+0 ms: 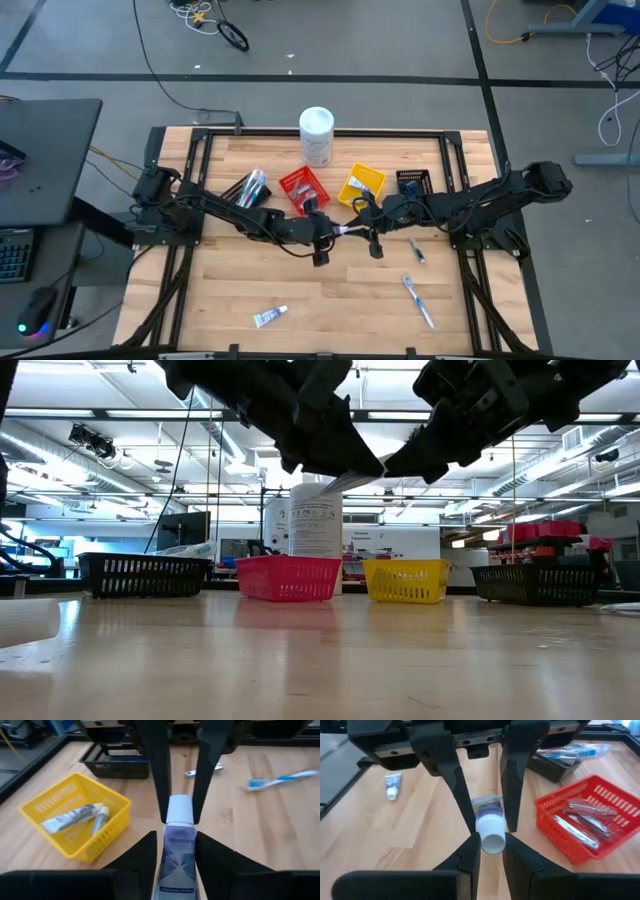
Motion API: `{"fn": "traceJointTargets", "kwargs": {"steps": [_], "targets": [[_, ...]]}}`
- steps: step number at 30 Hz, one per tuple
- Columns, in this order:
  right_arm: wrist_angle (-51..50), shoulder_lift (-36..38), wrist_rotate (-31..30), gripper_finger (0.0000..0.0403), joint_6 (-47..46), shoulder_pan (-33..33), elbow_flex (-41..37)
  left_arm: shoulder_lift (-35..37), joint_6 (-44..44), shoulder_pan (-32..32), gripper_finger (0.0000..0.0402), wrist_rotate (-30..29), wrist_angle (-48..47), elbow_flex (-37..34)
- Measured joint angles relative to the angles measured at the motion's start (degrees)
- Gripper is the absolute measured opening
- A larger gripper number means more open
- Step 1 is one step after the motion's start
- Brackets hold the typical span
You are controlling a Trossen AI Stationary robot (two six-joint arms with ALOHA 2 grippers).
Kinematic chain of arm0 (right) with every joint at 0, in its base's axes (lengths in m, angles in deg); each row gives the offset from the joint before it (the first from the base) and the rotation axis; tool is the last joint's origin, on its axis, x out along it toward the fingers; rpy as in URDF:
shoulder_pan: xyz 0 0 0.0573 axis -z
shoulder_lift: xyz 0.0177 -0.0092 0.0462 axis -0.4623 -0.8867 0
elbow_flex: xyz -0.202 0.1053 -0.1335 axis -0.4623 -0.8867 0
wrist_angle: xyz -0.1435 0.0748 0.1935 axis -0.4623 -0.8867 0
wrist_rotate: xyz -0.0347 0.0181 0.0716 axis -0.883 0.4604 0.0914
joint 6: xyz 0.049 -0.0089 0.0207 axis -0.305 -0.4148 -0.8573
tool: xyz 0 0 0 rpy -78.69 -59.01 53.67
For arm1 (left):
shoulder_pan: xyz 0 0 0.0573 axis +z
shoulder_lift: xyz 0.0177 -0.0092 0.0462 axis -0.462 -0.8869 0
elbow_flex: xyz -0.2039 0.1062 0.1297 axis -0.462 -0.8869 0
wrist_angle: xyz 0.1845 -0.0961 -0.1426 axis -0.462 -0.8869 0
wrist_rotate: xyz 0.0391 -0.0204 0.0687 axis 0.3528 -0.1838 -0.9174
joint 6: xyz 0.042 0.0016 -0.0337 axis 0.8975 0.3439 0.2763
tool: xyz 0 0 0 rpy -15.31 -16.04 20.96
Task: Pick & Place Travel size toiletries
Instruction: Put the top white toothpaste into the yellow basket
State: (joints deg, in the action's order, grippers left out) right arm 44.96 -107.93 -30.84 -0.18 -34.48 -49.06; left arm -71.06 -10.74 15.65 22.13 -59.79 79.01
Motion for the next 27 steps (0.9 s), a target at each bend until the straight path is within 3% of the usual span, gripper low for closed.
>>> {"fn": "traceJointTargets", "kwargs": {"steps": [6, 14, 17, 22, 27], "targets": [[-2.2, 0.0, -1.8, 0.0072, -0.6, 0.0, 0.1, 0.0, 0.8, 0.7, 0.0175, -2.2, -0.1, 0.0], [-12.9, 0.0, -6.9, 0.0071, -10.9, -0.3, 0.1, 0.0, 0.8, 2.6, 0.0203, -4.4, 0.2, 0.0], [-15.5, 0.0, -13.9, 0.0071, -11.9, -0.4, 0.1, 0.0, 0.3, 3.1, 0.0203, -3.9, 0.1, 0.0], [-11.5, 0.0, -29.2, 0.0071, -16.0, -0.3, 0.1, 0.0, -1.6, 3.4, 0.0199, -3.7, 0.1, 0.0], [-13.6, 0.0, -36.7, 0.0071, -17.3, -0.3, 0.1, 0.0, -1.4, 3.5, 0.0199, -3.6, 0.1, 0.0]]}}
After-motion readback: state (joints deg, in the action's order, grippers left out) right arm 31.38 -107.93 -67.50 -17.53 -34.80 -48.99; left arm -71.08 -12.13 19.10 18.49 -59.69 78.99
